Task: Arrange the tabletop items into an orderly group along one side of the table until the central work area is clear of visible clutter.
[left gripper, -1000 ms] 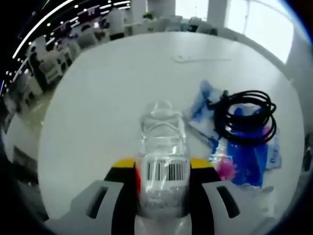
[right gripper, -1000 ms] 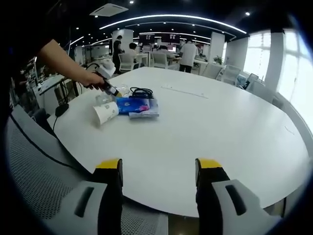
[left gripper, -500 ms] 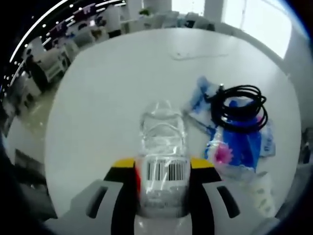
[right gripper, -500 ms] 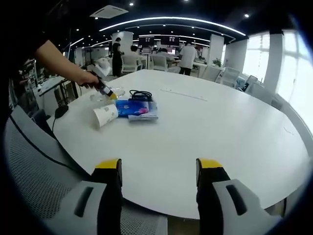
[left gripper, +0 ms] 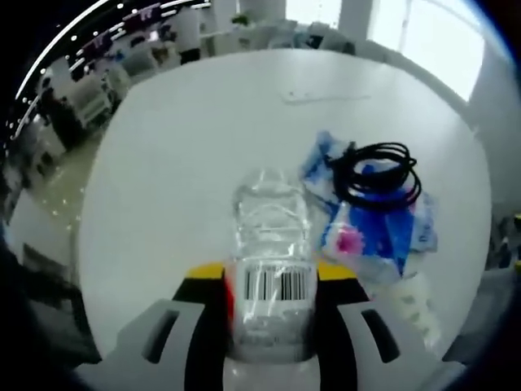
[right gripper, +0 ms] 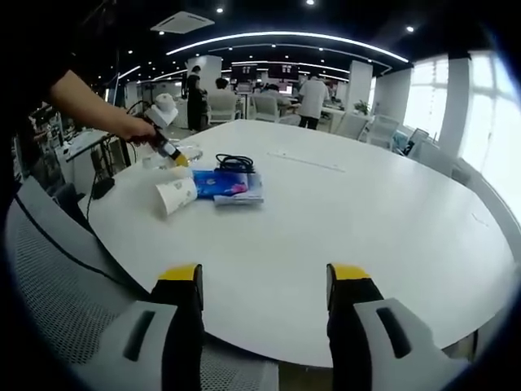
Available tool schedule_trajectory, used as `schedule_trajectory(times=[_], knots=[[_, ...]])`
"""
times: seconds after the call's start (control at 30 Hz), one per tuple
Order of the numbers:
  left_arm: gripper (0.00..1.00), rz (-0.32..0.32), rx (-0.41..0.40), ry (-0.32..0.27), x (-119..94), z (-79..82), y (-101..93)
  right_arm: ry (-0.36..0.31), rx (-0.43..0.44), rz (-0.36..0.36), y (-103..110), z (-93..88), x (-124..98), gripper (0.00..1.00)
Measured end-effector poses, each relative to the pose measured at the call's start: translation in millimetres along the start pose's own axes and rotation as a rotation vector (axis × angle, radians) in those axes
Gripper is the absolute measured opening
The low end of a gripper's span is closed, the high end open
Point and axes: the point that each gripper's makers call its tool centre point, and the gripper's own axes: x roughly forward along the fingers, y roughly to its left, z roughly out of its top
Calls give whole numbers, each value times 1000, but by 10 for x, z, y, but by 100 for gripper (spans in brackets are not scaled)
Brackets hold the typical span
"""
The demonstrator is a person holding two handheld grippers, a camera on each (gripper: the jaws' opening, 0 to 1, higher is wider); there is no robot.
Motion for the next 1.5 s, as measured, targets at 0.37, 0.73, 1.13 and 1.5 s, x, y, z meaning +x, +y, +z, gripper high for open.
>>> schedule_trajectory(times=[0.37, 0.73, 1.13, 1.5], knots=[[36, -20, 37, 8, -209, -96, -118, -19, -3, -7, -17, 32, -10, 61], [36, -38, 69, 23, -380, -221, -193, -38, 6, -4, -7, 68, -7, 70], [36, -60, 124, 81, -528, -441, -264, -81, 26, 20, 36, 143, -4, 84], [36, -82, 172, 128, -606, -505, -265, -96, 33, 37, 72, 162, 1, 95]])
